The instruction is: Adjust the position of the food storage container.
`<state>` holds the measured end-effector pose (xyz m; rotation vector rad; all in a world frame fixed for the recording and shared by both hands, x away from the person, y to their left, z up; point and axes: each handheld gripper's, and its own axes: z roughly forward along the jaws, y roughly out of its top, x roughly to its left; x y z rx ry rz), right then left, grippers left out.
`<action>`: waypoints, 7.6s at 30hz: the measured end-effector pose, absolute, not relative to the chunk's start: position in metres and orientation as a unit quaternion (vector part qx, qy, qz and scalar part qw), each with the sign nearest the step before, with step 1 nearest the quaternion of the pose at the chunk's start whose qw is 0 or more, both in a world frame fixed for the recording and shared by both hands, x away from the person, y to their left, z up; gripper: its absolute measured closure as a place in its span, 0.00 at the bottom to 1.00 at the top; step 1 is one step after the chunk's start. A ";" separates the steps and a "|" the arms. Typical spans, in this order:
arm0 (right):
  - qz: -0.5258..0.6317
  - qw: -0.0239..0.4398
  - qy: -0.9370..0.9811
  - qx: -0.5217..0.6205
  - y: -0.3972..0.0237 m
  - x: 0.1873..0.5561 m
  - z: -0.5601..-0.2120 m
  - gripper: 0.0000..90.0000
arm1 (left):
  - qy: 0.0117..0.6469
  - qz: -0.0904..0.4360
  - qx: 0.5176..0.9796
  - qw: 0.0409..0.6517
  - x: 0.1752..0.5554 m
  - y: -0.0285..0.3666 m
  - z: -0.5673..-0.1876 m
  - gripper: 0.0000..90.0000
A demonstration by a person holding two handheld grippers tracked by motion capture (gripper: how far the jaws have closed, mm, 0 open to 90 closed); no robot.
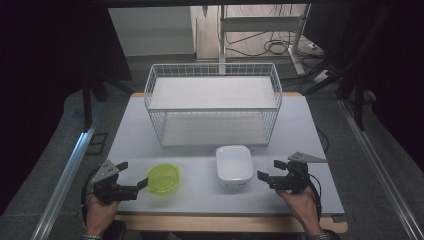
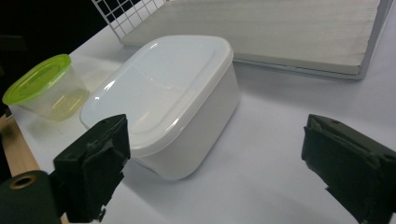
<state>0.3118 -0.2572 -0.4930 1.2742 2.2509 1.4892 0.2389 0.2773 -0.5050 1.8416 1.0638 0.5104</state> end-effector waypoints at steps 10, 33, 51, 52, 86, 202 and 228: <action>0.491 0.071 0.758 0.424 -0.254 0.313 -0.495 0.16 | 0.439 0.212 0.748 0.451 0.239 0.273 -0.503 0.03; 0.480 0.084 0.765 0.421 -0.257 0.314 -0.497 0.18 | 0.366 0.192 0.769 0.488 0.227 0.224 -0.477 0.75; 0.473 0.086 0.768 0.423 -0.258 0.316 -0.500 0.20 | 0.338 0.135 0.815 0.450 0.231 0.165 -0.494 1.00; 0.473 0.086 0.768 0.423 -0.258 0.316 -0.500 0.20 | 0.343 0.139 0.818 0.440 0.231 0.163 -0.495 1.00; 0.469 0.086 0.770 0.425 -0.258 0.316 -0.501 0.21 | 0.380 0.112 0.806 0.440 0.237 0.173 -0.500 1.00; 0.416 0.045 0.838 0.349 -0.183 0.288 -0.494 0.97 | 0.396 0.082 0.800 0.443 0.375 0.131 -0.511 0.94; 0.414 0.066 0.807 0.415 -0.205 0.341 -0.503 0.97 | 0.380 0.023 0.824 0.420 0.356 0.117 -0.518 0.95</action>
